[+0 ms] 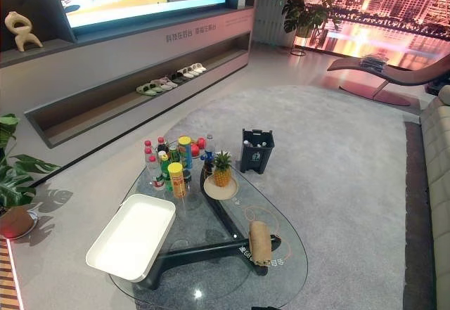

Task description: Wipe the table with a cloth and put it in the basket.

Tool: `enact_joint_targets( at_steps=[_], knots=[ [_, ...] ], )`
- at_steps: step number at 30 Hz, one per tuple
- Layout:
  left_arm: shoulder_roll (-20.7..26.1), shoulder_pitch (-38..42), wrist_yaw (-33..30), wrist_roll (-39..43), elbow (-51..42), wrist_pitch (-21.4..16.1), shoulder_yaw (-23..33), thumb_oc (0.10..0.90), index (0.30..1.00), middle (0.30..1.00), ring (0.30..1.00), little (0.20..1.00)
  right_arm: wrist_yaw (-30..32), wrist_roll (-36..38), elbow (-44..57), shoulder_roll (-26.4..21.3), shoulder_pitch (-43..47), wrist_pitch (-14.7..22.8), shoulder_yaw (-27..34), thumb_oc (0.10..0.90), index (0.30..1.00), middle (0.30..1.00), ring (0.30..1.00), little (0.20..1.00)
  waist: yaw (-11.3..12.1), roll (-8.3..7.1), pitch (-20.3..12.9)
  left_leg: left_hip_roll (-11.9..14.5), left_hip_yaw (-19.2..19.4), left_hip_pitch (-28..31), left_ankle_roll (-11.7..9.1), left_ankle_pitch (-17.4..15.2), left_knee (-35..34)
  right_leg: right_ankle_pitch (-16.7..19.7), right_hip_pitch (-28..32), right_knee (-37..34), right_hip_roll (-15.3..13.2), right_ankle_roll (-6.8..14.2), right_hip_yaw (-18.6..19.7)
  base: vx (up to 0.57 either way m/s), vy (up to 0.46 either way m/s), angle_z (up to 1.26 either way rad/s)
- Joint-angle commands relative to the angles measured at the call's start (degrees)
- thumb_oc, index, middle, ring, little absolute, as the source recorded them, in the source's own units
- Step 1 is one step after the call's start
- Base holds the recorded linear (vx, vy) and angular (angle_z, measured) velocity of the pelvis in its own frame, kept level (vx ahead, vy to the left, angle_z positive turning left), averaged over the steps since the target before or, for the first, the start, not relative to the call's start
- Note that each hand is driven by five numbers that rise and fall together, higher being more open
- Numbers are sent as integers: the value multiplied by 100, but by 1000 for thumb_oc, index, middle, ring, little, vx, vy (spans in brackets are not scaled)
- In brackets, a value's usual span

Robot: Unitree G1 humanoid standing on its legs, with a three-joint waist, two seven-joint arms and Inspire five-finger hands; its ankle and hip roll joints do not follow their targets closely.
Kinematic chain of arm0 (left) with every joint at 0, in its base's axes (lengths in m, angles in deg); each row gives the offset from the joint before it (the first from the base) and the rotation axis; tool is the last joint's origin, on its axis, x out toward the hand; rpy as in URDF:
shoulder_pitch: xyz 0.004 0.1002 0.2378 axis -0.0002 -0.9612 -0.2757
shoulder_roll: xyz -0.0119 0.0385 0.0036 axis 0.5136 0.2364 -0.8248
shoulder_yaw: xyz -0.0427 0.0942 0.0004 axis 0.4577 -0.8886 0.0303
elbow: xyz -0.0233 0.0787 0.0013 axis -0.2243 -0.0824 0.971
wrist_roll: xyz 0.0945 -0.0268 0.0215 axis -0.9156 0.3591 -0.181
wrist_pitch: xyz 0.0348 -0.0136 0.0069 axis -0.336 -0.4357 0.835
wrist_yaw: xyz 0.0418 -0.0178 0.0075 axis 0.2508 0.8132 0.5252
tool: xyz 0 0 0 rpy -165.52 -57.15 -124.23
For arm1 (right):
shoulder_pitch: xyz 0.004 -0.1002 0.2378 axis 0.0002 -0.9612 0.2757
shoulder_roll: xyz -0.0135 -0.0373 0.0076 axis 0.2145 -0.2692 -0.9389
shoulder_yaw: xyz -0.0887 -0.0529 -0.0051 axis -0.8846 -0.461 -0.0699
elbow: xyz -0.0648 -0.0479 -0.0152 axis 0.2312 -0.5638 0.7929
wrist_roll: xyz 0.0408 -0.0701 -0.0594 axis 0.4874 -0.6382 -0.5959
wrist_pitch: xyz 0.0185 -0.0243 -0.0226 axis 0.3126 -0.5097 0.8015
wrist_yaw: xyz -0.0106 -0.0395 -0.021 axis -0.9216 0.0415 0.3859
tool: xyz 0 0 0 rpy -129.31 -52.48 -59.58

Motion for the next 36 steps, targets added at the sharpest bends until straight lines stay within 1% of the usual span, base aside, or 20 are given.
enact_joint_targets(
  at_steps=[1, 7, 8, 10, 11, 13, 15, 18, 20, 22, 23, 25, 26, 27, 28, 29, 30, 31, 33, 36],
  knots=[
    [-290, 470, 9, -82, 209, -122, 71, 800, 900, 900, 900, 900, -128, -82, -502, 184, -110, -336, -272, 800, 900, 900, 900, 900, -44, -42, 222, -171, -162, -280, 98, 145, 1, -78, 297, 28, -45, 59, -164, 0, 0, 0],
    [-293, 472, -93, -147, 243, -190, 91, 800, 900, 900, 900, 900, -36, -68, -491, 190, -102, -236, -295, 800, 900, 900, 900, 900, -30, -70, 218, -167, -143, -269, 95, 146, 1, -72, 298, 28, -46, 59, -172, 13, 0, 0],
    [-297, 477, -127, -178, 250, -193, 108, 800, 900, 900, 900, 900, 20, -76, -493, 192, -97, -109, -293, 800, 900, 900, 900, 900, -28, -81, 220, -163, -131, -258, 96, 145, 1, -67, 300, 28, -47, 58, -176, 48, -1, 0],
    [-298, 476, -145, -192, 255, -204, 113, 800, 900, 900, 900, 900, 55, -68, -488, 193, -95, -65, -296, 800, 900, 900, 900, 900, -25, -86, 221, -162, -125, -254, 95, 146, 1, -64, 301, 28, -48, 58, -177, 55, -1, 0],
    [-299, 461, -203, -227, 265, -239, 129, 800, 900, 900, 900, 900, 165, 7, -473, 187, -78, 93, -286, 800, 900, 900, 900, 900, -15, -101, 231, -160, -103, -241, 96, 148, 1, -58, 304, 28, -48, 59, -174, 74, -3, 0],
    [-297, 430, -239, -282, 265, -254, 142, 800, 900, 900, 900, 900, 238, 204, -417, 174, -54, 208, -248, 800, 900, 900, 900, 900, -5, -116, 258, -157, -70, -232, 95, 155, 1, -49, 298, 36, -54, 63, -174, 90, -8, -1],
    [-294, 418, -280, -338, 257, -258, 147, 800, 900, 900, 900, 900, 236, 257, -335, 148, -10, 301, -209, 800, 900, 900, 900, 900, 2, -131, 291, -163, -50, -257, 99, 147, 33, -43, 267, 58, -54, 67, -162, 60, -13, -1],
    [-252, 393, -299, -346, 184, -257, 93, 800, 900, 900, 900, 900, 110, 471, -100, 72, 70, 569, -240, 800, 900, 900, 900, 900, 13, -152, 385, -181, -26, -338, 120, 130, 75, -38, 171, 87, -45, 55, -147, 46, -13, -2],
    [-224, 378, -285, -344, 134, -263, 54, 800, 900, 900, 900, 900, 70, 533, -13, 37, 92, 652, -262, 800, 900, 900, 900, 900, 18, -152, 420, -187, -29, -377, 129, 133, 83, -34, 127, 97, -42, 49, -141, 18, -5, -2],
    [-195, 404, -291, -298, 38, -242, -40, 800, 900, 900, 900, 900, 91, 671, 148, 5, 148, 893, -329, 800, 900, 900, 900, 900, 29, -149, 497, -194, -34, -480, 139, 150, 92, -14, 17, 109, -47, 45, -154, 0, 0, 0],
    [-189, 409, -291, -294, 25, -241, -50, 800, 900, 900, 900, 900, 101, 691, 174, 2, 153, 927, -341, 800, 900, 900, 900, 900, 30, -148, 510, -196, -33, -497, 141, 153, 97, -9, -2, 110, -48, 44, -155, 0, 0, 0],
    [-173, 444, -303, -246, -39, -225, -117, 800, 900, 900, 900, 900, 156, 773, 294, -6, 194, 1141, -392, 800, 900, 900, 900, 900, 36, -144, 587, -204, -26, -600, 148, 163, 139, 8, -107, 135, -51, 38, -165, -29, -15, 0],
    [-158, 482, -301, -223, -71, -223, -158, 800, 900, 900, 900, 900, 173, 840, 383, -19, 238, 1260, -413, 800, 900, 900, 900, 900, 34, -145, 659, -214, -18, -700, 155, 158, 211, 13, -202, 177, -51, 27, -167, -92, -44, 0],
    [-139, 547, -286, -216, -108, -203, -209, 800, 900, 900, 900, 900, 211, 918, 467, -28, 304, 1479, -447, 800, 900, 900, 900, 900, 34, -145, 757, -229, -12, -822, 160, 154, 300, 18, -314, 233, -52, 17, -175, -98, -44, 1],
    [-136, 567, -293, -204, -121, -209, -226, 800, 900, 900, 900, 900, 224, 932, 495, -33, 325, 1508, -451, 800, 900, 900, 900, 900, 31, -145, 789, -233, -13, -860, 162, 156, 321, 21, -350, 248, -50, 13, -176, -147, -35, 1],
    [-123, 644, -297, -164, -177, -204, -294, 800, 900, 900, 900, 900, 298, 989, 611, -49, 411, 1680, -483, 800, 900, 900, 900, 900, 22, -135, 926, -244, -23, -993, 171, 174, 379, 32, -473, 300, -47, -4, -175, -129, -19, 2],
    [-113, 673, -294, -145, -196, -204, -314, 800, 900, 900, 900, 900, 317, 1011, 647, -58, 440, 1733, -492, 800, 900, 900, 900, 900, 20, -130, 970, -248, -29, -1033, 174, 183, 390, 36, -510, 313, -42, -8, -176, -171, -19, 0],
    [-98, 743, -293, -100, -242, -185, -378, 800, 900, 900, 900, 900, 359, 1099, 742, -85, 521, 1910, -509, 800, 900, 900, 900, 900, 12, -115, 1087, -266, -49, -1143, 182, 213, 418, 48, -611, 343, -29, -22, -175, -104, -10, 1],
    [-99, 778, -305, -70, -284, -183, -419, 800, 900, 900, 900, 900, 412, 1140, 836, -104, 577, 2058, -519, 800, 900, 900, 900, 900, -1, -100, 1168, -278, -63, -1216, 187, 236, 421, 56, -692, 362, -16, -31, -170, -81, -8, 0],
    [-103, 826, -370, -2, -413, -144, -490, 800, 900, 900, 900, 900, 573, 1227, 1101, -163, 672, 2384, -533, 800, 900, 900, 900, 900, -17, -83, 1343, -319, -98, -1379, 188, 262, 487, 69, -840, 400, 3, -48, -164, -62, -13, 0]
  ],
)
